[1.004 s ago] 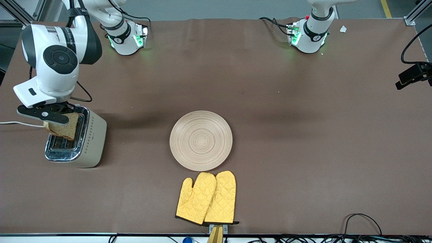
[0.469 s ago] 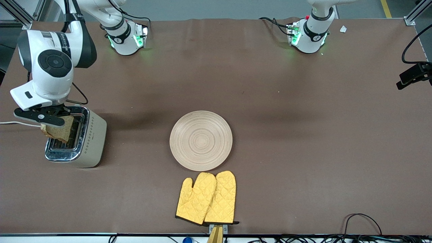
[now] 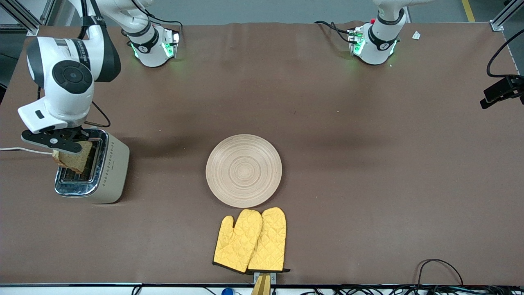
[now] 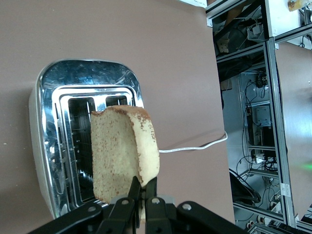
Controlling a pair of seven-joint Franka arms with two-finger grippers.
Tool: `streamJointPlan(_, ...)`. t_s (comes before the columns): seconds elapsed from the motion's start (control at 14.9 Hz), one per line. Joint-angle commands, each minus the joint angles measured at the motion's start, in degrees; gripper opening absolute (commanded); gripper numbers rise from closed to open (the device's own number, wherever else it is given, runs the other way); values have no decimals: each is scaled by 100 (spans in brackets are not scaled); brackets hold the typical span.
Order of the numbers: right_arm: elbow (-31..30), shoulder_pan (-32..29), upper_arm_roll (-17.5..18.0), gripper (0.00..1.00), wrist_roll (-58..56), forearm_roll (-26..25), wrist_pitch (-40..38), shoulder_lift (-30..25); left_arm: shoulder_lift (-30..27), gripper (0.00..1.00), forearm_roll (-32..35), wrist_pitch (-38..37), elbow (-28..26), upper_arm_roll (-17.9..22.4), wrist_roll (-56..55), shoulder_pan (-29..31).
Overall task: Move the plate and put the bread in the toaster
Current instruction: 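Lower the bread into the toaster slot with the right gripper, then open the right gripper and raise it away from the toaster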
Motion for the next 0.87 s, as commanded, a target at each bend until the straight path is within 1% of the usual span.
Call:
streamJointPlan(0.0, -162, 21, 86, 0, 244, -163, -21, -158, -39, 100, 93, 5, 23, -14, 88, -1)
streamJointPlan(0.47, -241, 47, 315, 0, 394, -163, -21, -158, -48, 100, 93, 5, 23, -6, 71, 8)
streamJointPlan(0.74, -355, -5, 280, 0, 394, -189, 347, -114, -30, 100, 76, 5, 23, -6, 71, -18)
streamJointPlan(0.8, -390, -23, 245, 0, 394, -294, 505, -79, -30, 100, 76, 5, 23, -6, 79, -18)
